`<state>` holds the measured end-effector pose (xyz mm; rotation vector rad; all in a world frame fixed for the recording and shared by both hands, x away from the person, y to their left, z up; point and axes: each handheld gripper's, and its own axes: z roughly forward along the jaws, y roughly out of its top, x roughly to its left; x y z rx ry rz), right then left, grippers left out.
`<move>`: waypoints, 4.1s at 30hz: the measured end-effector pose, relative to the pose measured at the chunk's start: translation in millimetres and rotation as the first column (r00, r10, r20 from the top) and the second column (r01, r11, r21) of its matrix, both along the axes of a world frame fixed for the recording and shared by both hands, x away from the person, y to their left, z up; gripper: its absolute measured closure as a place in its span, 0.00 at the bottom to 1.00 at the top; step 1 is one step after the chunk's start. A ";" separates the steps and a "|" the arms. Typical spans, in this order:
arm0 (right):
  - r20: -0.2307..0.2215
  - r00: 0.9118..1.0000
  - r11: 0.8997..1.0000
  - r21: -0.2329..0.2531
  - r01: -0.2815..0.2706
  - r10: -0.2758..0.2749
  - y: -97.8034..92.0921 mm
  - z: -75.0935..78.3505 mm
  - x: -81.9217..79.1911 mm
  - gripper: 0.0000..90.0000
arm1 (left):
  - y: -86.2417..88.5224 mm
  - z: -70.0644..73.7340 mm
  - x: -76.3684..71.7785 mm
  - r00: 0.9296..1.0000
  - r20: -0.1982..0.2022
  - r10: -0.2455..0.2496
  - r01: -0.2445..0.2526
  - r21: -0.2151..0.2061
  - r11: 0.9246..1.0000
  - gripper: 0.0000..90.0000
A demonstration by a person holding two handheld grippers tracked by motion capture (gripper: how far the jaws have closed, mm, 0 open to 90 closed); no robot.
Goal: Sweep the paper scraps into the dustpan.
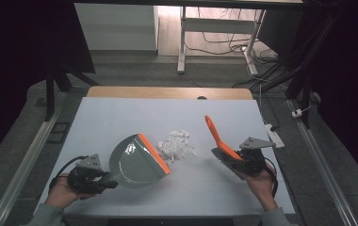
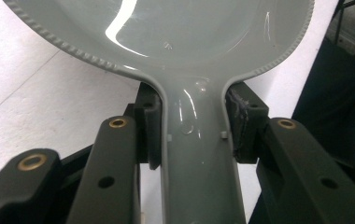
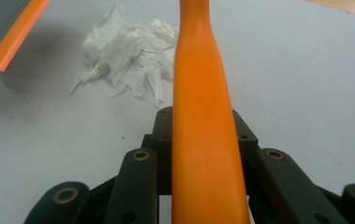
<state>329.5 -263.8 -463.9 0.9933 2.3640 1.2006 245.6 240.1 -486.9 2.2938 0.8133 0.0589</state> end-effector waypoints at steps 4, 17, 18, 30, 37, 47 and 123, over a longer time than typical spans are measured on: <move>0.000 1.000 1.000 0.001 0.012 -0.012 6.0 0.8 6.4 0.79 | 2.6 -1.2 1.3 1.000 -0.010 0.022 -0.022 0.006 1.000 0.68; 0.002 1.000 1.000 0.002 0.023 -0.023 25.7 0.5 25.8 0.79 | 3.4 -5.2 2.2 0.999 -0.047 0.011 -0.008 0.045 0.999 0.68; 0.003 1.000 1.000 0.005 0.027 -0.027 26.5 0.7 26.7 0.79 | 3.5 -6.0 2.3 0.999 -0.048 0.011 -0.009 0.046 0.999 0.68; 0.008 0.999 0.999 0.009 0.034 -0.034 39.7 0.4 38.2 0.79 | 7.4 -13.5 4.9 0.997 -0.074 0.019 -0.014 0.068 0.998 0.68; 0.009 0.999 0.999 -0.004 0.042 -0.042 47.4 1.2 47.1 0.79 | 3.5 -15.5 12.0 0.995 -0.095 0.006 0.000 0.063 0.998 0.68; 0.019 0.998 0.998 -0.011 0.061 -0.061 75.8 3.7 71.0 0.79 | 1.3 -19.9 18.7 0.993 -0.115 -0.014 0.022 0.068 0.997 0.68; -0.030 1.000 0.998 -0.056 -0.011 0.009 143.0 -41.3 113.6 0.79 | -12.8 -31.4 31.0 0.983 -0.180 -0.035 0.045 0.055 0.997 0.68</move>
